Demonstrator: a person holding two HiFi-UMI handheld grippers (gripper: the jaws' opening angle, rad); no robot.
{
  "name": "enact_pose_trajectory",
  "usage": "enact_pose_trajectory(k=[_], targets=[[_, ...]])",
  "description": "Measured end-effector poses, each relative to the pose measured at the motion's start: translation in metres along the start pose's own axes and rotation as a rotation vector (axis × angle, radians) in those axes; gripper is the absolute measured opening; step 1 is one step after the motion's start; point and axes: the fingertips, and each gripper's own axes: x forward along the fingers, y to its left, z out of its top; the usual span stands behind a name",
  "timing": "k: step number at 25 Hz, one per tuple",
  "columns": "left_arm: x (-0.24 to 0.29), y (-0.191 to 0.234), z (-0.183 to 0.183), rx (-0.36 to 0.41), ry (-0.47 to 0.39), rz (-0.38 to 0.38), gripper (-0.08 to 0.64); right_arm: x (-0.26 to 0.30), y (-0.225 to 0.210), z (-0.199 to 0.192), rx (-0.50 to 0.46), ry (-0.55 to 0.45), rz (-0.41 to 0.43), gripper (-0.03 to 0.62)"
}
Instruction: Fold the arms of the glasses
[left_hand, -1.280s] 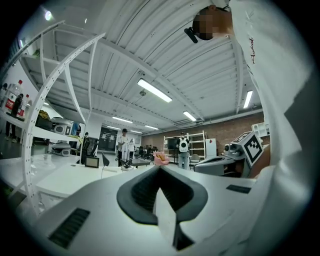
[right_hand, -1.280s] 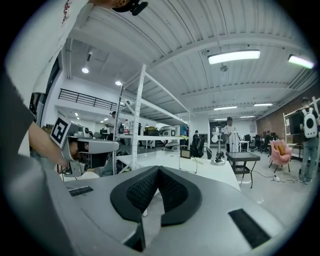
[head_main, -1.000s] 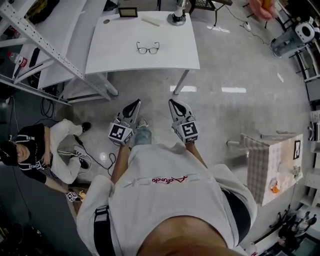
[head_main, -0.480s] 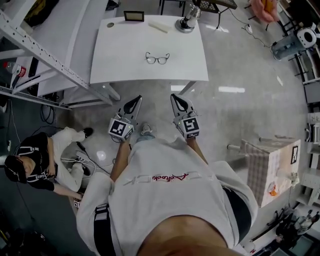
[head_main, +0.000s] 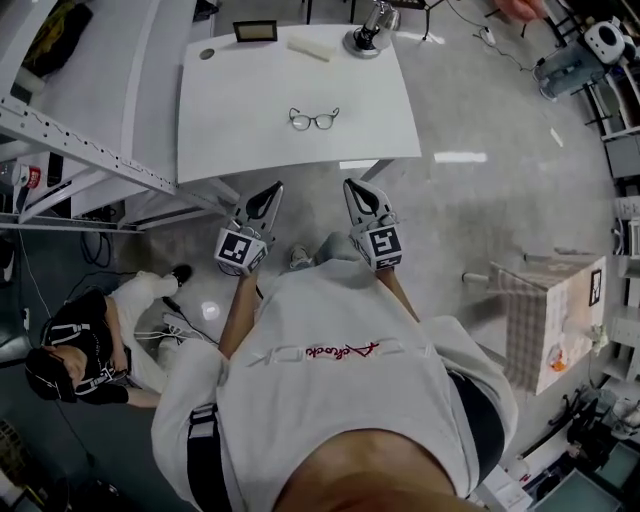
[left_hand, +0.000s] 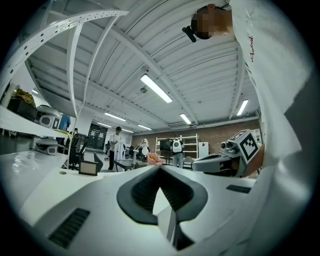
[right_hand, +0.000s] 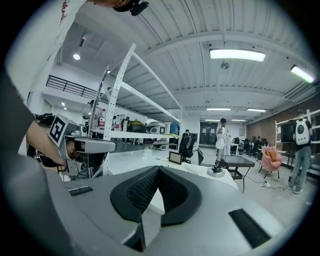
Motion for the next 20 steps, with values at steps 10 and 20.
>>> enact_pose_trajectory(k=[10, 20], targets=[[0.029, 0.019, -0.011, -0.021, 0.034, -0.014, 0.004, 0.026, -0.025, -0.006, 0.034, 0.013, -0.010, 0.031], [0.090, 0.073, -0.005, -0.012, 0.030, 0.034, 0.003, 0.085, -0.080, -0.007, 0.040, 0.000, 0.010, 0.031]])
